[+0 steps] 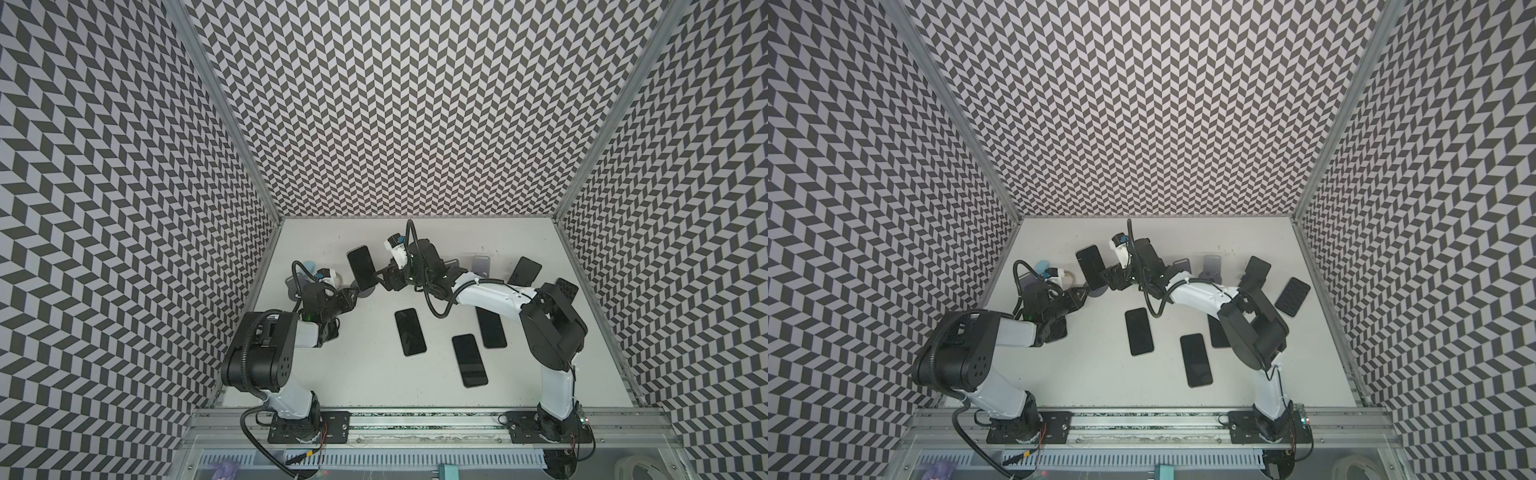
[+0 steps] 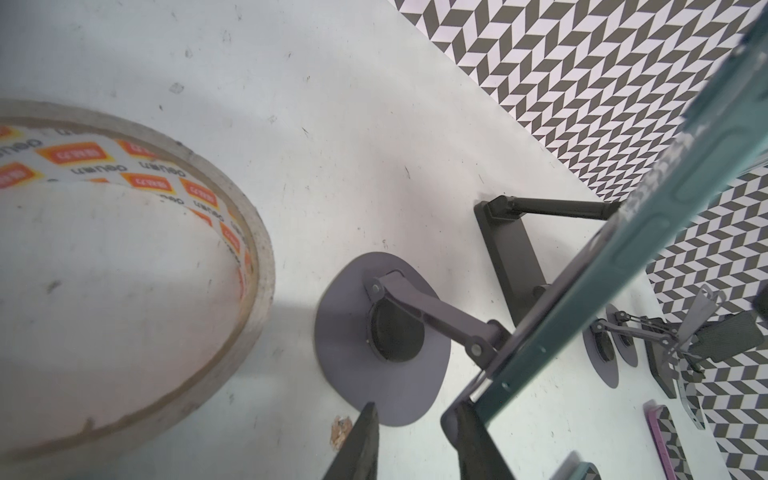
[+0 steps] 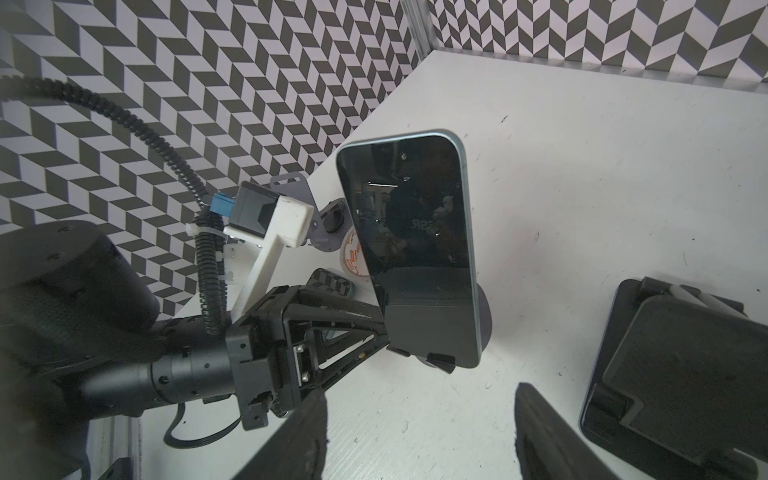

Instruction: Remove the phone from the phone stand

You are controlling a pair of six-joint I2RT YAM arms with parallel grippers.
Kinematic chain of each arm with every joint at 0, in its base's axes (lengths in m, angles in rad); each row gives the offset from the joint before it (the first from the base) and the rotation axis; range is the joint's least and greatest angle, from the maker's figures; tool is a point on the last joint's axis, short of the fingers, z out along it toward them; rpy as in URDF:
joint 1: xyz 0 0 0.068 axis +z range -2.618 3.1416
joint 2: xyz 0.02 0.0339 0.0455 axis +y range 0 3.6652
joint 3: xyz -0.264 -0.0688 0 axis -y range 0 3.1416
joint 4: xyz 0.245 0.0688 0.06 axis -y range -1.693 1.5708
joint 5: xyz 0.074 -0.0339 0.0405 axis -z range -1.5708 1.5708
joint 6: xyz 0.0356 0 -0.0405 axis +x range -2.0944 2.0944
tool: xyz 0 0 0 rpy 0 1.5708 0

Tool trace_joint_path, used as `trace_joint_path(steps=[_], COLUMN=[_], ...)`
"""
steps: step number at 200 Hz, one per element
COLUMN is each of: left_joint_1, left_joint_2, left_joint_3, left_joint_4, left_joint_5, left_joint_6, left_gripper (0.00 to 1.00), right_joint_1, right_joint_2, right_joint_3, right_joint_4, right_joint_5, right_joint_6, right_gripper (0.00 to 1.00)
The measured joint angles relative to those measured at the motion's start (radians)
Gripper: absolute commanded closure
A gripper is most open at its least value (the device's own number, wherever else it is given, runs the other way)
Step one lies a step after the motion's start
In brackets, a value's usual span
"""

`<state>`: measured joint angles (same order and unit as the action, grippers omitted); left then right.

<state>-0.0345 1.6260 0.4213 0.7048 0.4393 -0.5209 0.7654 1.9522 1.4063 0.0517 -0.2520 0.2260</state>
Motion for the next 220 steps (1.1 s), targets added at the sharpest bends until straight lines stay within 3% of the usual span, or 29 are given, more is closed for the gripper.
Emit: trace_joint_path(steps=[156,220], left_joint_1=[0.035,0.042], left_joint_2=[0.047,0.008], left_joint_3=[0.029,0.011], left_joint_4=[0.000,0.004], left_joint_5=[0.009,-0.030], left_joint_6=[-0.024,-0.034], left_gripper=[0.66,0.63], right_joint_1=[-0.003,-0.004], right_joint_2=[0.000,0.000], right_joint_3=[0.000,0.000], right_joint_4=[0.000,0.007], right_joint_5=[-0.006,0.035], right_joint_6=[-0.003,0.022], right_gripper=[0.31,0.22])
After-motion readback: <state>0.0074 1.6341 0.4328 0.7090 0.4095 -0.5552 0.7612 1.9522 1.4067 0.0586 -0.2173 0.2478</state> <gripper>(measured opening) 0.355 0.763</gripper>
